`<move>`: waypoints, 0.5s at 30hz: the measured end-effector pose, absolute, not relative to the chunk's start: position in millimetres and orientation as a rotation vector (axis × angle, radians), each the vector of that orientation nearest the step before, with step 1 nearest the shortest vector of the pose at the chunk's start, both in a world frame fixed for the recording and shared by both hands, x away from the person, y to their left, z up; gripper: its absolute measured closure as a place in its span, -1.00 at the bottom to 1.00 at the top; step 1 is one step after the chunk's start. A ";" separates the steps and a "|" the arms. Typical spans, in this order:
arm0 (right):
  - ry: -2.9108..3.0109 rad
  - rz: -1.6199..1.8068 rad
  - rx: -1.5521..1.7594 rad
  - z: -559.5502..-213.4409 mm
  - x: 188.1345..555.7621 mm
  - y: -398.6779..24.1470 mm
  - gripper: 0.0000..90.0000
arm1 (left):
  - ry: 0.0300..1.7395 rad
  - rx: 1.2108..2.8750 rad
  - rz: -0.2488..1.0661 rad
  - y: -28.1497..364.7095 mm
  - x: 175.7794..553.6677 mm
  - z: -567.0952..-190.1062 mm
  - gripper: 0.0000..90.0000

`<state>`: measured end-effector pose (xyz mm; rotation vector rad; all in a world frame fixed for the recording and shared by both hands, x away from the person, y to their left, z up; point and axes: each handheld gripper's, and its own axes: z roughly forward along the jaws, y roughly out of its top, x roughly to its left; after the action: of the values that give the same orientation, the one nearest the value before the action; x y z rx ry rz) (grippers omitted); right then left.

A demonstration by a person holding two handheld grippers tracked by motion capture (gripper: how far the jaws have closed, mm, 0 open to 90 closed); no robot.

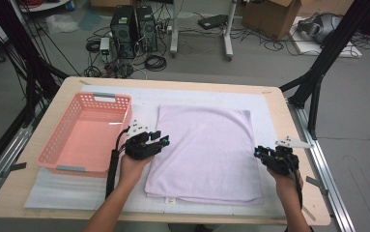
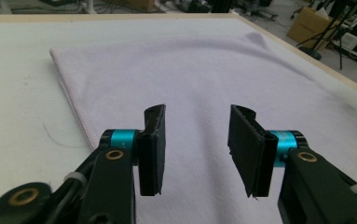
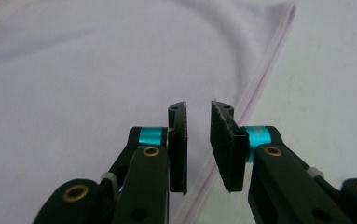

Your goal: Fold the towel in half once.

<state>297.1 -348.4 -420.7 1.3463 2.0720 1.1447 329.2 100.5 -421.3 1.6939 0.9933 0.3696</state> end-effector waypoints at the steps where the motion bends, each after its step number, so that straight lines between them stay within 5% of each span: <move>1: 2.084 1.135 1.344 -422.7 291.9 -347.2 0.71 | 0.986 1.696 0.363 101.8 325.5 -421.9 0.31; 15: 2.161 1.114 1.380 -439.1 239.6 -352.8 0.57 | 0.950 1.737 0.365 118.3 281.8 -431.0 0.33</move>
<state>239.6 -352.8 -439.1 1.3804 2.1615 1.1139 281.8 118.3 -431.0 1.7375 0.9496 0.3649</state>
